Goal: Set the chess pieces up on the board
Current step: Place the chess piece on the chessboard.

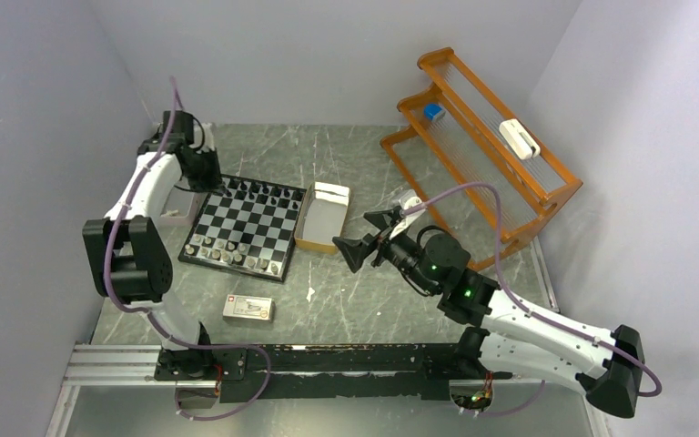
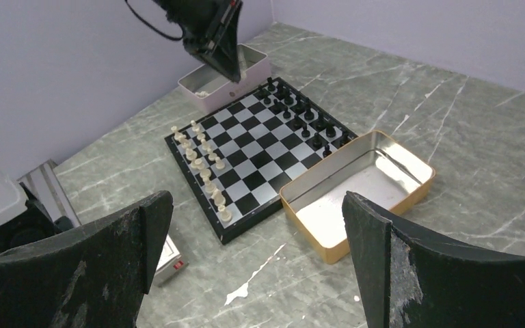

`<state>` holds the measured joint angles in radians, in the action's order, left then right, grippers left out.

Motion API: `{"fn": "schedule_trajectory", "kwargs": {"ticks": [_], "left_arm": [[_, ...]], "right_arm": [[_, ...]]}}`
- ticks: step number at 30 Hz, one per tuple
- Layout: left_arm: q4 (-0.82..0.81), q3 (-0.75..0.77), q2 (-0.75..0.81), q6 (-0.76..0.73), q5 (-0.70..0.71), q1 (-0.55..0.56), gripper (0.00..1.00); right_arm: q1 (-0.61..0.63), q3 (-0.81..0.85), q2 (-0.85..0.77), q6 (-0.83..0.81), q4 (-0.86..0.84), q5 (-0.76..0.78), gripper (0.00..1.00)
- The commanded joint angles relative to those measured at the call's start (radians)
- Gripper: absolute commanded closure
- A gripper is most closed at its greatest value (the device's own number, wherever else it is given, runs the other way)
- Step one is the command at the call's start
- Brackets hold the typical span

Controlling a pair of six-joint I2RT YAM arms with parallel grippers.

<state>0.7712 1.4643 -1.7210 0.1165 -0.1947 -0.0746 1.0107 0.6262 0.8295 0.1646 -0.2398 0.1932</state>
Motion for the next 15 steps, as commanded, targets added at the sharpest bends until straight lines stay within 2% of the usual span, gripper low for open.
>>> {"fn": "schedule_trajectory", "kwargs": {"ticks": [1,4,7,9,11,15], "left_arm": [[0.09,-0.07,0.046,-0.044,-0.072,0.064,0.87],[0.089,-0.126,0.09,-0.047,-0.121,0.114,0.86],[0.09,-0.174,0.12,-0.049,-0.159,0.15,0.86],[0.094,-0.205,0.13,-0.052,-0.175,0.161,0.86],[0.097,-0.237,0.14,-0.059,-0.183,0.164,0.87],[0.088,-0.274,0.182,-0.056,-0.206,0.174,0.87]], "right_arm": [[-0.003,-0.009,0.028,0.091,-0.059,0.071,0.0],[-0.004,0.012,0.093,0.151,-0.095,0.078,0.0],[-0.018,0.06,0.202,0.202,-0.111,0.048,0.08],[-0.045,0.096,0.277,0.247,-0.122,-0.013,0.23],[-0.072,0.121,0.346,0.303,-0.153,-0.083,0.45],[-0.103,0.139,0.469,0.366,-0.258,-0.175,0.68]]}}
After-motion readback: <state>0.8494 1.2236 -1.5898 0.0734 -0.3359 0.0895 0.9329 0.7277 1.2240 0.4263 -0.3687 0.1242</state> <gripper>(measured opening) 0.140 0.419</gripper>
